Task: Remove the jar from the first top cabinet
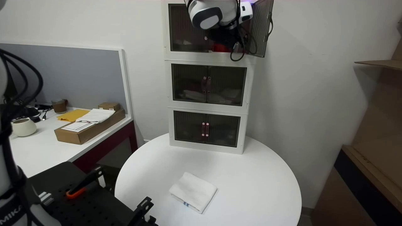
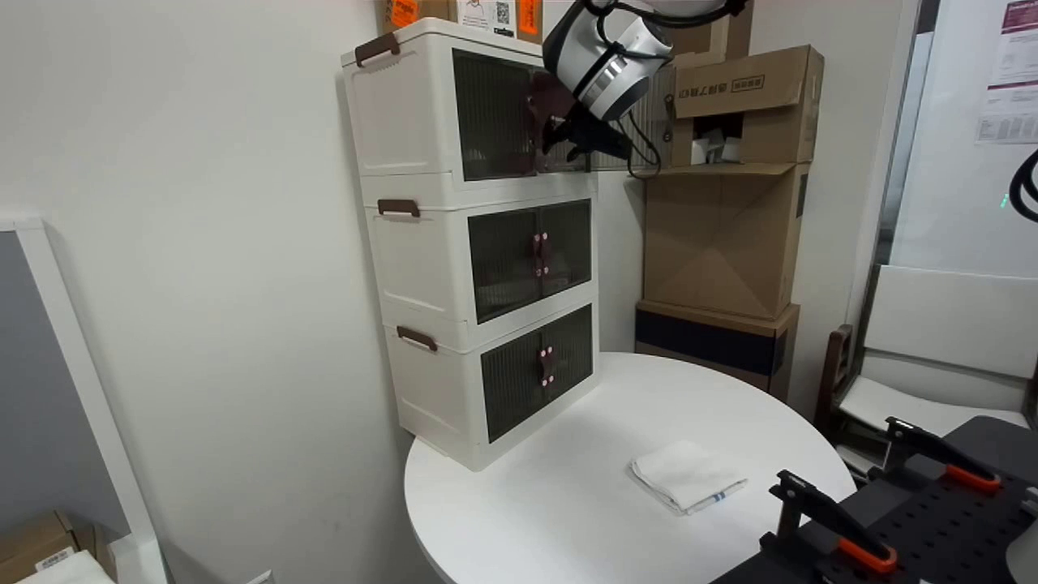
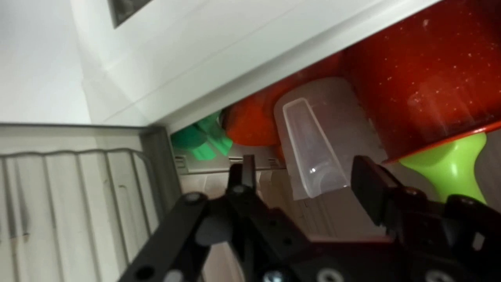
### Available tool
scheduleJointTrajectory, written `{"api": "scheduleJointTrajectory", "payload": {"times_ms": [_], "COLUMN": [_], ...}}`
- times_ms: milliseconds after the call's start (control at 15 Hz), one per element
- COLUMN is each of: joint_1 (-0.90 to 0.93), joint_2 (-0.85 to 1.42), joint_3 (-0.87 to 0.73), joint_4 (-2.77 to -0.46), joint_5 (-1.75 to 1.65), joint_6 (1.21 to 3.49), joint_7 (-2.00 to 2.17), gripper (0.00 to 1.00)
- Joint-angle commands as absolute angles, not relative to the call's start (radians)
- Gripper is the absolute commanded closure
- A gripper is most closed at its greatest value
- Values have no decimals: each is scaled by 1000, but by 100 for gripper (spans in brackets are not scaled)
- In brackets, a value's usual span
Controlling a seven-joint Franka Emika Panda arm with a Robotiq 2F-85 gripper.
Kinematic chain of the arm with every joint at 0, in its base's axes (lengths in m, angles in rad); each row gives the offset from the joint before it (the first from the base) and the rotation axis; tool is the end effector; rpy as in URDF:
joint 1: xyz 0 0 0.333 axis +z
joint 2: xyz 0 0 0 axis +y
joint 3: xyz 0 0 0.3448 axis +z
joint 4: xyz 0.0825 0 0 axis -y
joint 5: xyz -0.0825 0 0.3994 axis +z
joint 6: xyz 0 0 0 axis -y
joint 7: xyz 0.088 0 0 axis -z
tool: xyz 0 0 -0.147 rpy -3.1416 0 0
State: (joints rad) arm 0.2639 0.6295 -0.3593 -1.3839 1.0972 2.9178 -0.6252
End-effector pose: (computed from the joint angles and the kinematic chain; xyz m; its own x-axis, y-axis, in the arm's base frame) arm 0.8193 -0.0486 0.4517 0.5088 -0.2907 0.8103 -0.0950 -0.9545 -0.2828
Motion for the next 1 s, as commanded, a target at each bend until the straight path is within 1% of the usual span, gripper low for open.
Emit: {"api": "scheduleJointTrajectory", "payload": {"times_ms": [0, 67, 133, 200, 267, 333, 400, 467, 600, 667, 733, 800, 933], "joint_1": [239, 236, 233, 230, 228, 225, 224, 222, 218, 217, 215, 214, 210], "joint_2": [657, 656, 657, 659, 660, 660, 661, 662, 664, 666, 666, 668, 672], "joint_3": [-338, -335, -332, -330, -328, -324, -322, -317, -310, -307, -303, -301, -295], "joint_4": [-1332, -1329, -1326, -1323, -1320, -1318, -1316, -1313, -1308, -1305, -1303, -1302, -1295], "joint_5": [1121, 1122, 1123, 1122, 1122, 1121, 1120, 1120, 1120, 1119, 1120, 1119, 1120], "joint_6": [2929, 2930, 2929, 2928, 2928, 2928, 2926, 2927, 2926, 2925, 2926, 2925, 2926], "joint_7": [-645, -647, -648, -647, -647, -648, -646, -647, -649, -648, -654, -655, -662], "gripper": [50, 44, 42, 46, 44, 37, 35, 25, 25, 31, 50, 53, 69]}}
